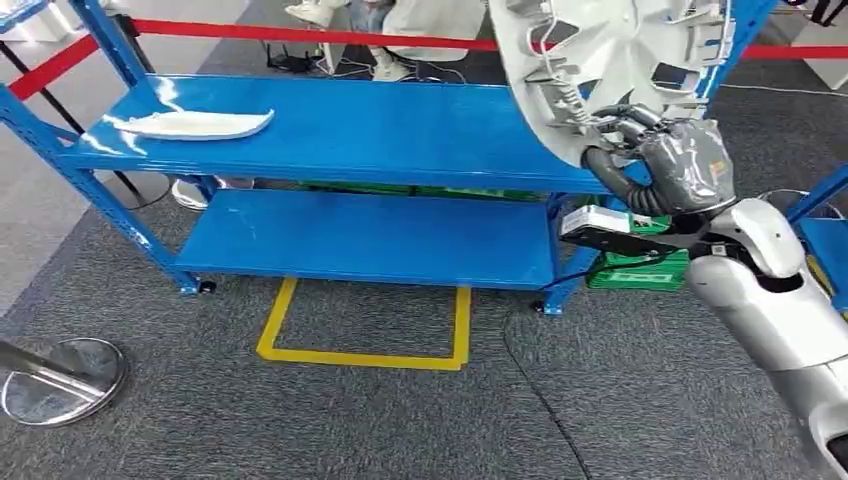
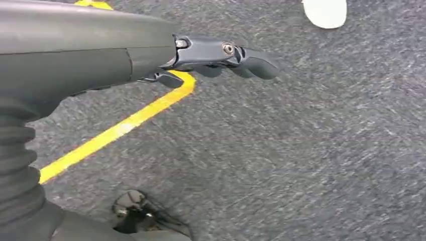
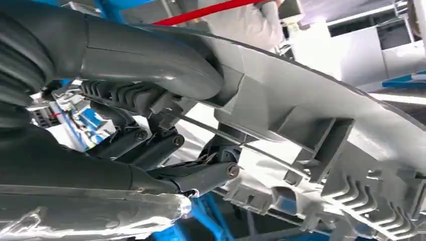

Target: Take the parts from the cabinet and place them on the table.

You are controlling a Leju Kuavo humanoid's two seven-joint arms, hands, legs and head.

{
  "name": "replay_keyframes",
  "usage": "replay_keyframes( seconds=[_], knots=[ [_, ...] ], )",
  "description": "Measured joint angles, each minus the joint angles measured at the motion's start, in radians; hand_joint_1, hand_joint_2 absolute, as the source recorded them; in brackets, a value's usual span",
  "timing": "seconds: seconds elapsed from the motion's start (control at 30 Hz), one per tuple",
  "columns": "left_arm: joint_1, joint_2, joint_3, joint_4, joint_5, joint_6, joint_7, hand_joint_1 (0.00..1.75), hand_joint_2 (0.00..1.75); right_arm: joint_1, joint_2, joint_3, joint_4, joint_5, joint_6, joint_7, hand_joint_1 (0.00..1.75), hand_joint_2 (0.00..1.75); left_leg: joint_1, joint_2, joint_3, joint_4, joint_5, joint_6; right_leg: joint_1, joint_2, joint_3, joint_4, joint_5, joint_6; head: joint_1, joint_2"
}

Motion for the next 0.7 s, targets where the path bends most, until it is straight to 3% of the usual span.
replay_keyframes(
  seconds=[0.03, 0.1, 0.13, 0.17, 0.2, 0.27, 0.3, 0.33, 0.37, 0.4, 0.47, 0.5, 0.53, 0.6, 0.63, 0.67, 0.7],
  knots=[
    [0.0, -0.002, 0.0, 0.0, 0.0, 0.0, 0.001, 0.0, 1.75, 0.001, 0.0, -0.003, -0.001, 0.0, 0.0, 0.0, 1.75, 1.75, 0.002, 0.001, -0.016, 0.052, -0.066, -0.006, -0.002, -0.001, -0.016, 0.0, 0.012, -0.005, -0.005, 0.0],
    [-0.001, -0.001, -0.001, 0.0, 0.0, 0.0, 0.002, 0.0, 1.75, 0.006, -0.001, -0.007, -0.001, 0.001, 0.0, 0.004, 1.75, 1.75, 0.008, 0.001, -0.055, 0.218, -0.187, -0.016, -0.005, 0.0, -0.047, 0.001, 0.036, -0.002, -0.005, 0.0],
    [-0.002, -0.001, -0.002, 0.0, -0.001, 0.0, 0.002, 0.0, 1.75, 0.012, -0.002, -0.01, -0.002, 0.0, 0.0, 0.006, 1.75, 1.75, 0.009, 0.002, -0.066, 0.287, -0.205, -0.019, -0.006, 0.0, -0.062, 0.004, 0.047, 0.0, -0.007, 0.0],
    [-0.002, -0.002, -0.003, 0.0, -0.001, 0.0, 0.002, 0.0, 1.75, 0.017, -0.002, -0.013, -0.002, 0.0, 0.0, 0.007, 1.75, 1.75, 0.011, 0.002, -0.063, 0.321, -0.191, -0.022, -0.008, 0.0, -0.075, 0.007, 0.056, 0.002, -0.006, 0.0],
    [-0.002, -0.001, -0.005, 0.0, -0.001, 0.0, 0.003, 0.0, 1.75, 0.021, -0.003, -0.013, -0.002, 0.0, 0.0, 0.008, 1.75, 1.75, 0.013, 0.002, -0.039, 0.315, -0.151, -0.024, -0.009, 0.0, -0.089, 0.011, 0.065, 0.004, -0.007, 0.0],
    [-0.003, -0.002, -0.007, 0.0, -0.003, 0.0, 0.003, 0.0, 1.75, 0.029, -0.004, -0.016, -0.003, 0.001, -0.001, 0.012, 1.75, 1.75, 0.017, 0.002, 0.055, 0.195, -0.084, -0.027, -0.013, 0.0, -0.116, 0.017, 0.083, 0.012, -0.007, 0.0],
    [-0.006, -0.002, -0.009, 0.0, -0.006, 0.0, 0.003, 0.0, 1.75, 0.033, -0.007, -0.02, -0.01, 0.002, -0.002, 0.015, 1.75, 1.75, 0.021, 0.002, 0.121, 0.107, -0.091, -0.029, -0.013, 0.001, -0.123, 0.019, 0.092, 0.019, -0.008, 0.0],
    [-0.008, -0.005, -0.011, 0.0, -0.006, 0.0, 0.003, 0.0, 1.75, 0.035, -0.012, -0.026, -0.016, 0.003, -0.002, 0.017, 1.75, 1.75, 0.021, 0.0, 0.179, 0.015, -0.119, -0.03, -0.008, 0.0, -0.134, 0.021, 0.098, 0.025, -0.008, 0.0],
    [-0.01, -0.004, -0.013, 0.0, -0.007, 0.0, 0.003, 0.0, 1.75, 0.035, -0.015, -0.032, -0.019, 0.004, -0.002, 0.018, 1.75, 1.75, 0.017, -0.005, 0.194, -0.032, -0.139, -0.01, -0.008, -0.001, -0.138, 0.019, 0.113, 0.031, -0.007, 0.0],
    [-0.01, -0.006, -0.014, 0.0, -0.007, 0.0, 0.003, 0.0, 1.75, 0.035, -0.015, -0.037, -0.019, 0.005, -0.003, 0.019, 1.75, 1.75, 0.015, -0.004, 0.183, -0.025, -0.127, -0.006, -0.009, -0.002, -0.142, 0.012, 0.127, 0.036, -0.004, 0.0],
    [-0.004, -0.007, -0.014, 0.0, -0.008, 0.0, 0.003, 0.0, 1.75, 0.046, -0.017, -0.038, -0.021, 0.006, -0.006, 0.019, 1.75, 1.75, 0.013, -0.001, 0.167, -0.022, -0.11, 0.013, -0.014, -0.001, -0.15, 0.003, 0.146, 0.049, -0.006, 0.0],
    [-0.001, -0.006, -0.014, 0.0, -0.008, 0.0, 0.003, 0.0, 1.75, 0.056, -0.021, -0.041, -0.021, 0.006, -0.007, 0.019, 1.75, 1.75, 0.015, 0.003, 0.158, -0.023, -0.101, 0.023, -0.017, 0.0, -0.163, 0.016, 0.113, 0.052, -0.005, 0.0],
    [0.0, -0.005, -0.014, 0.0, -0.007, 0.001, 0.005, 0.0, 1.75, 0.062, -0.024, -0.044, -0.021, 0.006, -0.007, 0.02, 1.75, 1.75, 0.015, 0.004, 0.15, -0.022, -0.093, 0.032, -0.017, 0.001, -0.176, 0.063, 0.053, 0.053, 0.004, 0.0],
    [-0.002, -0.005, -0.016, 0.0, -0.007, 0.002, 0.005, 0.0, 1.75, 0.067, -0.028, -0.052, -0.022, 0.005, -0.007, 0.02, 1.75, 1.75, 0.009, 0.004, 0.127, -0.021, -0.073, 0.039, -0.015, 0.001, -0.218, 0.238, -0.062, 0.056, 0.005, 0.0],
    [-0.003, -0.006, -0.016, 0.0, -0.007, 0.002, 0.005, 0.0, 1.75, 0.071, -0.029, -0.056, -0.024, 0.005, -0.007, 0.02, 1.75, 1.75, 0.006, 0.004, 0.115, -0.02, -0.063, 0.041, -0.014, 0.001, -0.234, 0.315, -0.095, 0.055, 0.006, 0.0],
    [-0.003, -0.006, -0.016, 0.0, -0.007, 0.002, 0.005, 0.0, 1.75, 0.073, -0.029, -0.058, -0.025, 0.005, -0.008, 0.02, 1.75, 1.75, 0.004, 0.004, 0.101, -0.017, -0.053, 0.042, -0.012, 0.001, -0.233, 0.359, -0.096, 0.052, 0.005, 0.0],
    [-0.003, -0.007, -0.016, 0.0, -0.007, 0.002, 0.006, 0.0, 1.75, 0.074, -0.03, -0.061, -0.026, 0.005, -0.008, 0.02, 1.75, 1.75, 0.002, 0.004, 0.088, -0.014, -0.046, 0.042, -0.009, 0.002, -0.211, 0.354, -0.071, 0.048, 0.005, 0.0]
  ],
)
